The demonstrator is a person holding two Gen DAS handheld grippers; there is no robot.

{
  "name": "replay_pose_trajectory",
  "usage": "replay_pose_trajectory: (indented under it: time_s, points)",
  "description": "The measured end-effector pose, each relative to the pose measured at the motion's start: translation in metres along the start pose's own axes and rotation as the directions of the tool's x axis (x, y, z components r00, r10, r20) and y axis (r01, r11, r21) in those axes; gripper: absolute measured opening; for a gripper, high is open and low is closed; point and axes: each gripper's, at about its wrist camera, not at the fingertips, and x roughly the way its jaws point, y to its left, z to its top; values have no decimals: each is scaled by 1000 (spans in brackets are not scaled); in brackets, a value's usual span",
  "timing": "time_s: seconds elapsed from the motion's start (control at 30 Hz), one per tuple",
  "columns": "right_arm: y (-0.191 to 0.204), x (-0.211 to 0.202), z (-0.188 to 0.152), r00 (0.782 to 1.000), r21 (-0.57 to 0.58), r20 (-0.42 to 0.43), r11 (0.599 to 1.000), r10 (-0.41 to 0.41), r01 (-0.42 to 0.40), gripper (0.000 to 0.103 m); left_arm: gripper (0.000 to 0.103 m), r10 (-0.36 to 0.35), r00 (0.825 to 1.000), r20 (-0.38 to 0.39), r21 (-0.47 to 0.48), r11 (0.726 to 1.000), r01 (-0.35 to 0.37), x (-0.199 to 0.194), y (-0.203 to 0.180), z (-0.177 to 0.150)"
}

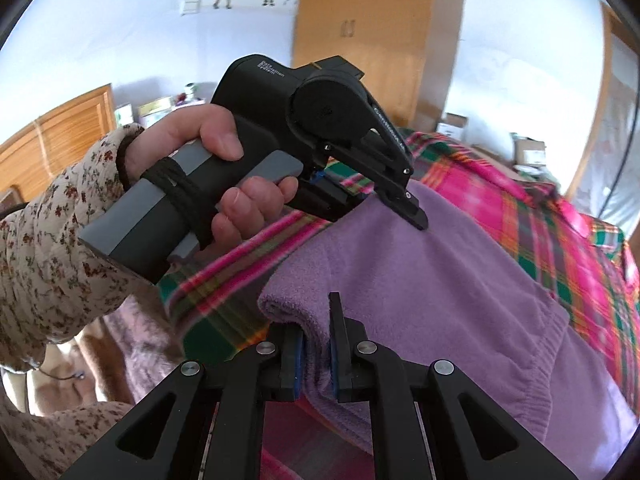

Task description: Fold clothes

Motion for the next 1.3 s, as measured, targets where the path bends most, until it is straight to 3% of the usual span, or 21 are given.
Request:
replay_pose_trajectory:
  time_s: [0.43, 0.87, 1.0, 1.1, 1.3]
  points:
    - [27, 27, 15, 992, -34, -29, 991, 126, -127, 10, 12, 48, 998, 36, -68, 997, -45, -46, 42, 3]
    - [27, 47, 16, 981, -4, -92, 985, 170, -171, 15, 17, 98, 994, 38, -60, 994, -96, -46, 42, 0]
    - [16, 32, 14, 980, 23, -62, 981, 192, -191, 21, 21, 175, 981, 78, -15, 985, -174, -55, 27, -6]
    - [2, 16, 12, 980, 53, -21, 979, 198, -196, 24, 21, 165, 979, 121, -17, 986, -164, -68, 19, -10]
    - [-35, -21, 2, 981, 132, 54, 972, 188, -194, 25, 21, 231, 941, 247, 10, 970, -241, -93, -4, -25]
